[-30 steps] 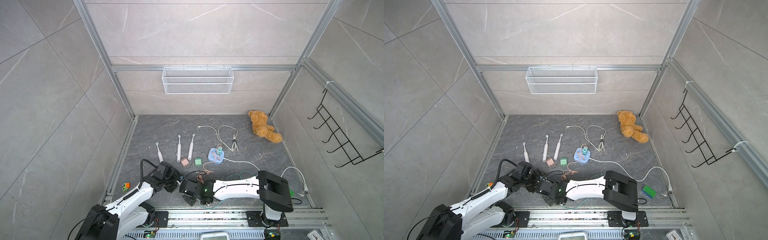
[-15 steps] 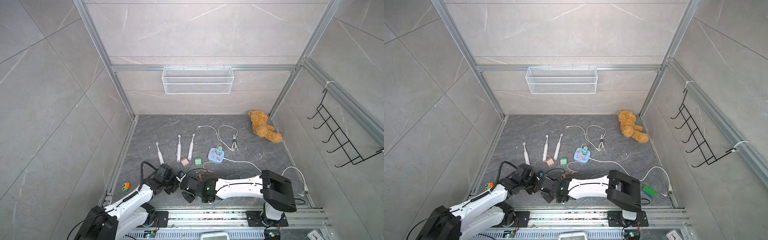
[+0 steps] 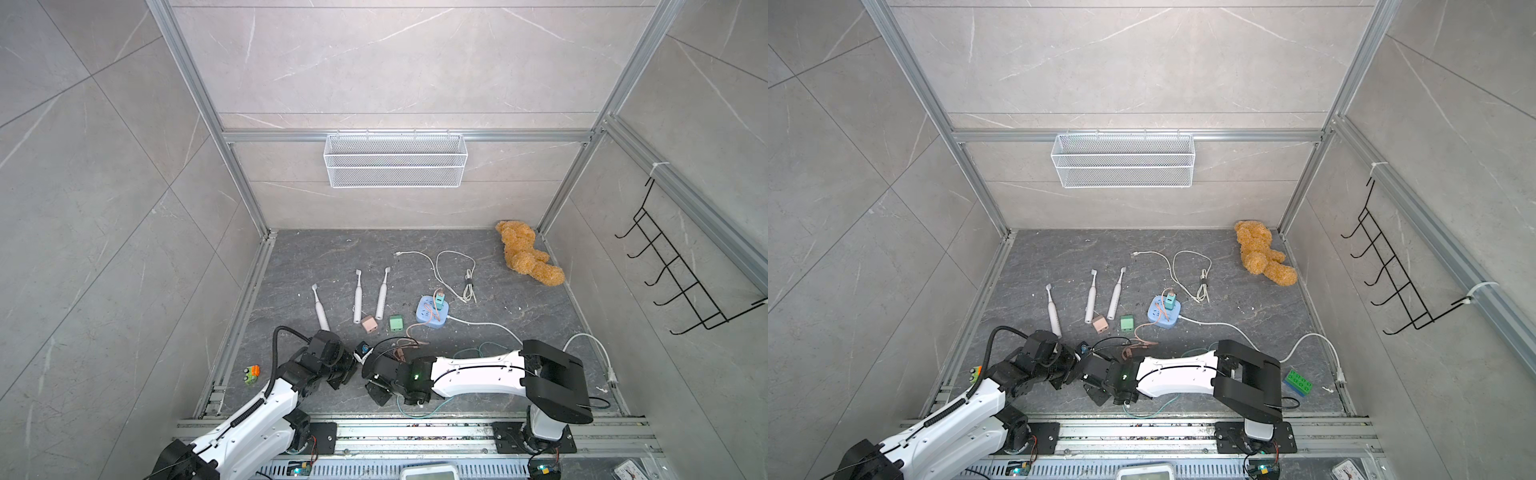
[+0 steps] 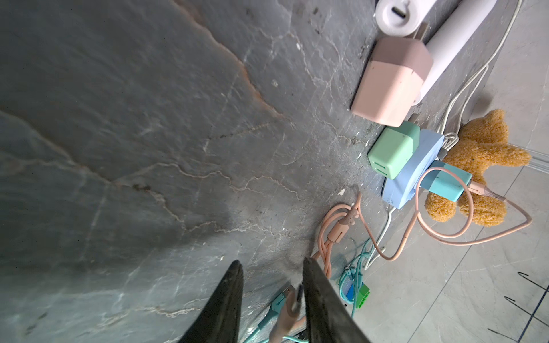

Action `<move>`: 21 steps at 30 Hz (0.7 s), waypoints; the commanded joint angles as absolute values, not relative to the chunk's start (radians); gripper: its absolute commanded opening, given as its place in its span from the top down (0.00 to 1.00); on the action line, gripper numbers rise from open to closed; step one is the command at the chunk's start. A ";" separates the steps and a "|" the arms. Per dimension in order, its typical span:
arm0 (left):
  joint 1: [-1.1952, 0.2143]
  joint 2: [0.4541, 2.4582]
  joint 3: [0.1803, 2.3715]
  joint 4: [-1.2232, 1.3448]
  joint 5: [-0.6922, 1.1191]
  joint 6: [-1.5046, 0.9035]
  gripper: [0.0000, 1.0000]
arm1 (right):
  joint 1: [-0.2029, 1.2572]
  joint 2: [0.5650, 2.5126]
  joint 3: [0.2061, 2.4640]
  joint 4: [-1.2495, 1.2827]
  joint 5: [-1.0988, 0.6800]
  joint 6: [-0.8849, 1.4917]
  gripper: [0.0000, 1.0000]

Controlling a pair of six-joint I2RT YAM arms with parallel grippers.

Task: Charge the electric toothbrush
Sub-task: Pick up the charging cable from the center of the board.

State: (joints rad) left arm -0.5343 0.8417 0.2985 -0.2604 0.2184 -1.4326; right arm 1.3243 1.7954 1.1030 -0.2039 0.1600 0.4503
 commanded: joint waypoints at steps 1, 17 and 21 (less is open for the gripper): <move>-0.536 0.838 0.297 -0.254 0.214 -1.445 0.67 | 1.320 1.783 1.093 -0.192 0.156 0.457 1.00; -0.536 0.826 0.302 -0.251 0.202 -1.441 0.85 | 1.321 1.786 1.089 -0.177 0.116 0.457 1.00; -0.537 0.813 0.311 -0.271 0.194 -1.430 0.90 | 1.321 1.784 1.085 -0.173 0.114 0.456 1.00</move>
State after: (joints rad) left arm -0.5343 0.8333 0.2985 -0.2638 0.2089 -1.4345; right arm 1.3224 1.7954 1.1030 -0.1814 0.1333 0.4534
